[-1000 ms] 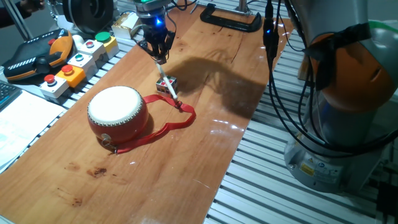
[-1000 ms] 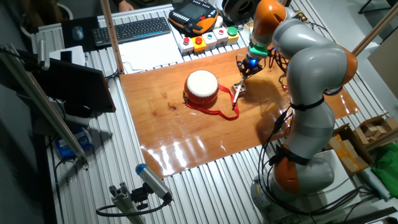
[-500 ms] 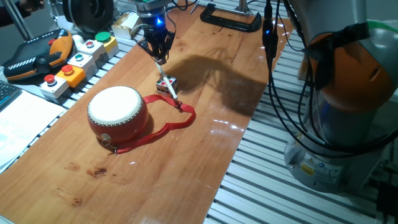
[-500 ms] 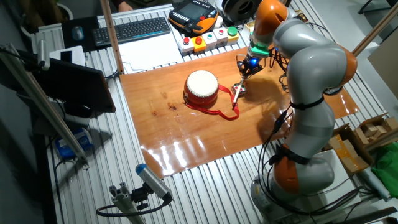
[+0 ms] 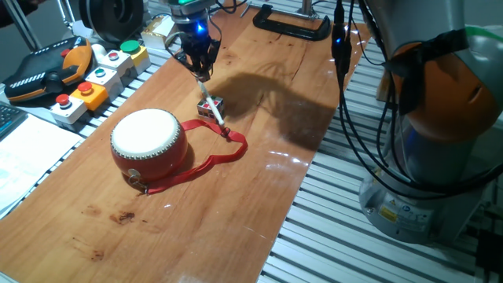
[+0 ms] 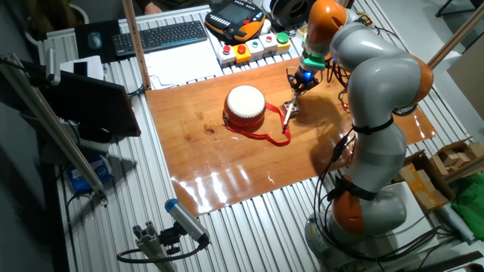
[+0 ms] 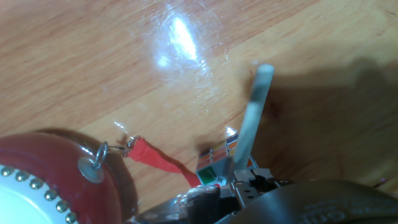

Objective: Play the drum

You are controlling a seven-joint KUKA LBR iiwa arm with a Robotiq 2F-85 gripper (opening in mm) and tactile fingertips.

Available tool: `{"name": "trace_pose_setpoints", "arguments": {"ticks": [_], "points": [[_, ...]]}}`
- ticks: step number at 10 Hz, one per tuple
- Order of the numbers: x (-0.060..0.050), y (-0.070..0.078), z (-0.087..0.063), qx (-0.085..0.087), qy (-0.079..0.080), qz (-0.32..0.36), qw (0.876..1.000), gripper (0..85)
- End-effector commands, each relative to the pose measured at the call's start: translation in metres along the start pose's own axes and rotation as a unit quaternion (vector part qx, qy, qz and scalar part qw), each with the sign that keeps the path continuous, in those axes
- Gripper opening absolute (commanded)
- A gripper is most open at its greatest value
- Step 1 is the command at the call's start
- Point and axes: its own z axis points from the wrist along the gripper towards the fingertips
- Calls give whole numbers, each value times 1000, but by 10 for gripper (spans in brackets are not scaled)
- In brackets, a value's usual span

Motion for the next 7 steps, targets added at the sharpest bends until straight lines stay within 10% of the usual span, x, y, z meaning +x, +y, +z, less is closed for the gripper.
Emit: {"name": "trace_pose_setpoints", "arguments": {"ticks": [1, 7], "points": [[0, 0, 0, 2, 0, -3, 1000, 7], [-1, 0, 1, -4, 16, 0, 1000, 7]]}}
